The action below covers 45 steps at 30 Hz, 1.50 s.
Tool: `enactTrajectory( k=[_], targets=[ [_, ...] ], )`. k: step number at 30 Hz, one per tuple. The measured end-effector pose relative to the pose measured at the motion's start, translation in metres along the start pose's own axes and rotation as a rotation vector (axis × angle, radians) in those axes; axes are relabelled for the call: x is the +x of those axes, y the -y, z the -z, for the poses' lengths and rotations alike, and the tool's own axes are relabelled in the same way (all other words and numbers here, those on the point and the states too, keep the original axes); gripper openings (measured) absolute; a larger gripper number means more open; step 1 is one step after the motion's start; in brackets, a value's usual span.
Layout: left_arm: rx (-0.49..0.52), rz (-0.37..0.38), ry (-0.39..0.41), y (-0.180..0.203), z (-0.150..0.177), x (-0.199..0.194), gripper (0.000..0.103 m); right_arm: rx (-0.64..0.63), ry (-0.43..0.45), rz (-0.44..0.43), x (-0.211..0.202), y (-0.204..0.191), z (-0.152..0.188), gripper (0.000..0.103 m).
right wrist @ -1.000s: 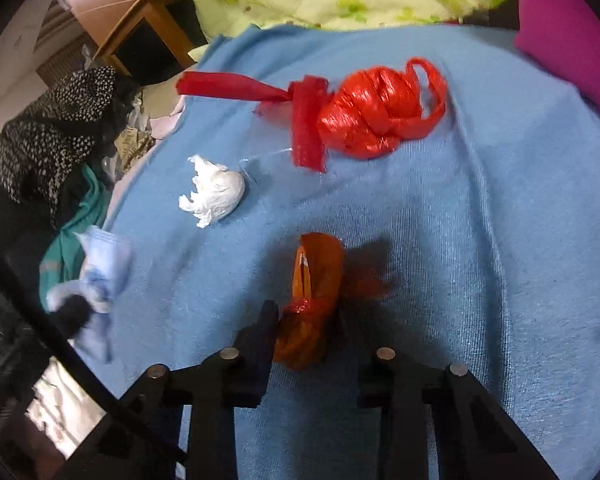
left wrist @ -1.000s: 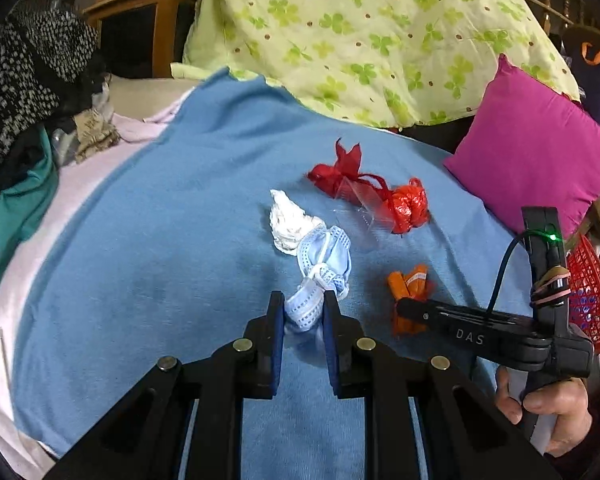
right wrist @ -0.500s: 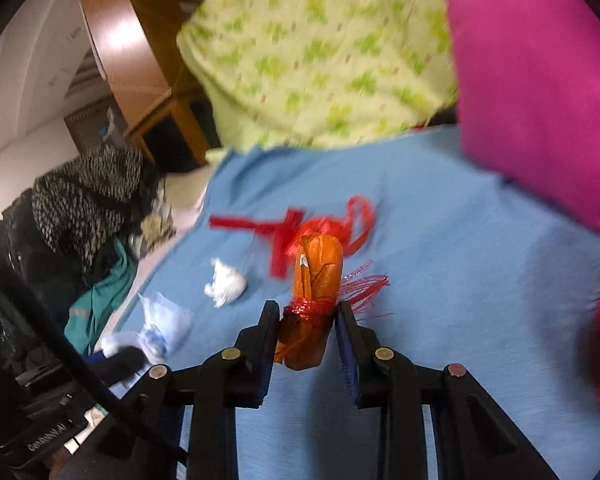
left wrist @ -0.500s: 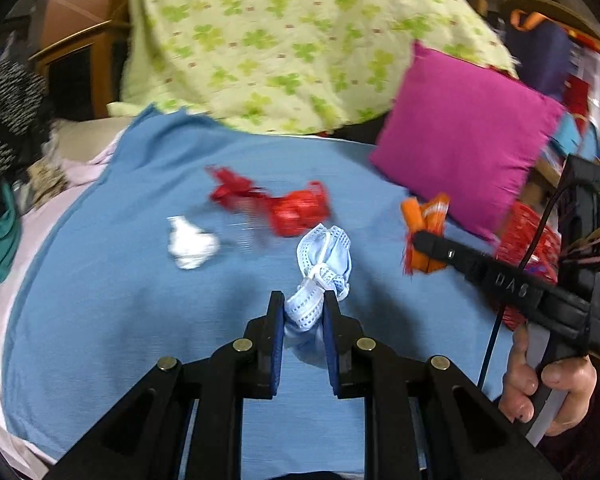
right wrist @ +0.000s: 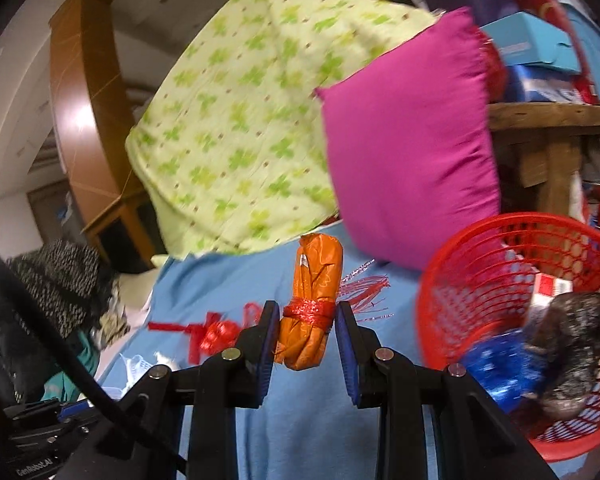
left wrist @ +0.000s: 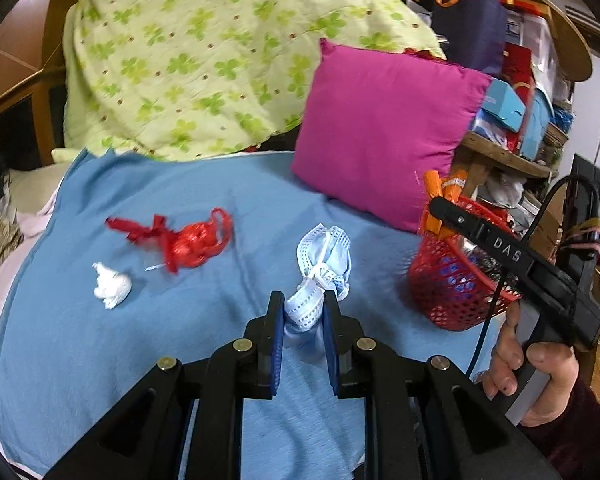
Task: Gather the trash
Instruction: 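Carry the orange bag and the mask over the red mesh basket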
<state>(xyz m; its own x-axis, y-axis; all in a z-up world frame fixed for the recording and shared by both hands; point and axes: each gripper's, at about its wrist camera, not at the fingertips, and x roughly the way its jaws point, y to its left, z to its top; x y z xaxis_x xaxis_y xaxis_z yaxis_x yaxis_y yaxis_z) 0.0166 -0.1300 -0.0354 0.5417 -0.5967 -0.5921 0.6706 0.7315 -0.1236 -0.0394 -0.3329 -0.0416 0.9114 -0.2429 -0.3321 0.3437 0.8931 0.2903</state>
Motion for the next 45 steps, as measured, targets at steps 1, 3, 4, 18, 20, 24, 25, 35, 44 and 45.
enactTrajectory(
  k=[1,3,4,18,20,24,25,35,44,45],
  targets=[
    [0.011,0.002,0.005,0.005,-0.003,0.0,0.019,0.008,0.009,0.009,-0.003,0.006,-0.002,0.031],
    [0.027,0.011,0.01,0.014,-0.008,-0.001,0.019,0.021,0.021,0.024,-0.007,0.015,-0.005,0.031],
    [0.034,0.018,0.012,0.019,-0.01,0.0,0.019,0.03,0.026,0.029,-0.01,0.021,-0.007,0.031],
    [0.132,0.048,0.003,0.074,-0.032,0.028,0.019,0.127,0.073,0.1,-0.036,0.092,-0.019,0.031],
    [0.147,0.048,0.002,0.082,-0.035,0.033,0.019,0.131,0.081,0.104,-0.04,0.098,-0.019,0.031],
    [0.172,0.046,-0.001,0.096,-0.04,0.041,0.019,0.145,0.093,0.101,-0.046,0.107,-0.021,0.031],
    [0.178,0.046,-0.002,0.099,-0.041,0.044,0.019,0.15,0.097,0.099,-0.048,0.11,-0.021,0.031],
    [0.232,0.063,-0.001,0.133,-0.053,0.057,0.019,0.206,0.12,0.096,-0.059,0.134,-0.024,0.031],
    [0.253,0.098,-0.014,0.157,-0.058,0.067,0.019,0.273,0.156,0.114,-0.073,0.163,-0.026,0.031],
    [0.255,0.104,-0.014,0.16,-0.058,0.067,0.019,0.278,0.157,0.115,-0.074,0.165,-0.027,0.031]
  ],
)
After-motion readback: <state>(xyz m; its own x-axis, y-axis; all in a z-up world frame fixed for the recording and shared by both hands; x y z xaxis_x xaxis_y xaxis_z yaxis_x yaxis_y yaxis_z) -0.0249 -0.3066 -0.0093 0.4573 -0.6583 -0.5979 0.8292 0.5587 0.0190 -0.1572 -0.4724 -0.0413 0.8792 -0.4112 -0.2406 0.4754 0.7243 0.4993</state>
